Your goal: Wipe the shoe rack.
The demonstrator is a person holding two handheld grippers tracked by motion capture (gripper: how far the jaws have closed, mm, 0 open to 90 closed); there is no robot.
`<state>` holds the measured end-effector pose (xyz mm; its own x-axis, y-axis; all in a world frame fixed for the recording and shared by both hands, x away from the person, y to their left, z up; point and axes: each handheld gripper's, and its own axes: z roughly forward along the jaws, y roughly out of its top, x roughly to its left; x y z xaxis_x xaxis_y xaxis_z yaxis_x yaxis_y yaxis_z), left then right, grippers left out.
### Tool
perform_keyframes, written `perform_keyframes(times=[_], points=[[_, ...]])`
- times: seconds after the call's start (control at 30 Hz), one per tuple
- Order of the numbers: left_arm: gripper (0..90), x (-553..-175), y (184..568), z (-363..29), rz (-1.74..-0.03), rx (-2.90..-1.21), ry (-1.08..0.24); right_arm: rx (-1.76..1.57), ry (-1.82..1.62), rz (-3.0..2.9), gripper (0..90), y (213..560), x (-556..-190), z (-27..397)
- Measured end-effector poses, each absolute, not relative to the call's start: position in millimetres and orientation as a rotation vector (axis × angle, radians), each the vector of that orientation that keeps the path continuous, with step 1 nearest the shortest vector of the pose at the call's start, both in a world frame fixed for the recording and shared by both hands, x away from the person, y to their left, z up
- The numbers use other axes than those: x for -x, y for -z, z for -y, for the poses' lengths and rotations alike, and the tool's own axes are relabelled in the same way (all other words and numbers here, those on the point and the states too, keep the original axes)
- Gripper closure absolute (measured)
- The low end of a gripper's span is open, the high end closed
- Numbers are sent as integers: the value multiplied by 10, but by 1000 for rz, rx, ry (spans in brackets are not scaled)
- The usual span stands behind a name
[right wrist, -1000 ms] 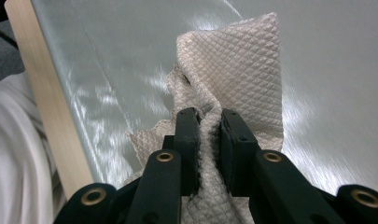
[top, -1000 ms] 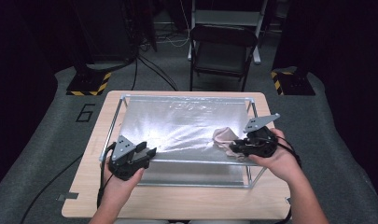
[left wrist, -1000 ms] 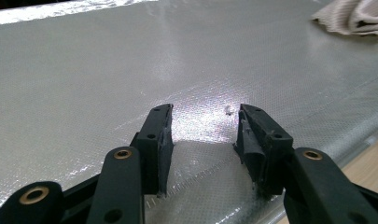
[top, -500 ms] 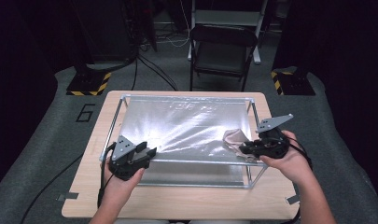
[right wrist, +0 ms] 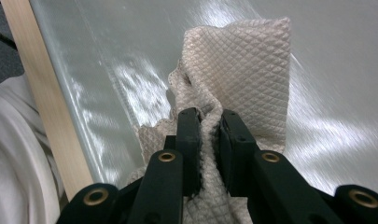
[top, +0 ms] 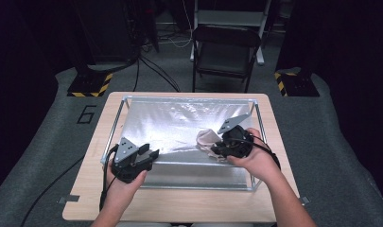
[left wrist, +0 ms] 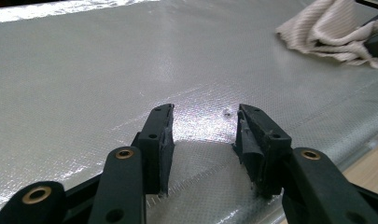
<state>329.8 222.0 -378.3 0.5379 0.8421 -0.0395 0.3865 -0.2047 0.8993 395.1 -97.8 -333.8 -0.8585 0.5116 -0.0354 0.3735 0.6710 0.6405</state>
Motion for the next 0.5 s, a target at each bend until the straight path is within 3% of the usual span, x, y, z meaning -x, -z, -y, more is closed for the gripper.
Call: perform_keyframes(times=[0.3, 0.5], points=[[565, -3303, 3782, -2205, -1013, -1807, -576, -678, -908, -2662, 789, 3337, -3982, 584], [563, -3286, 3775, -2179, -1005, -1819, -613, -698, -985, -2675, 791, 3327, -3961, 591]])
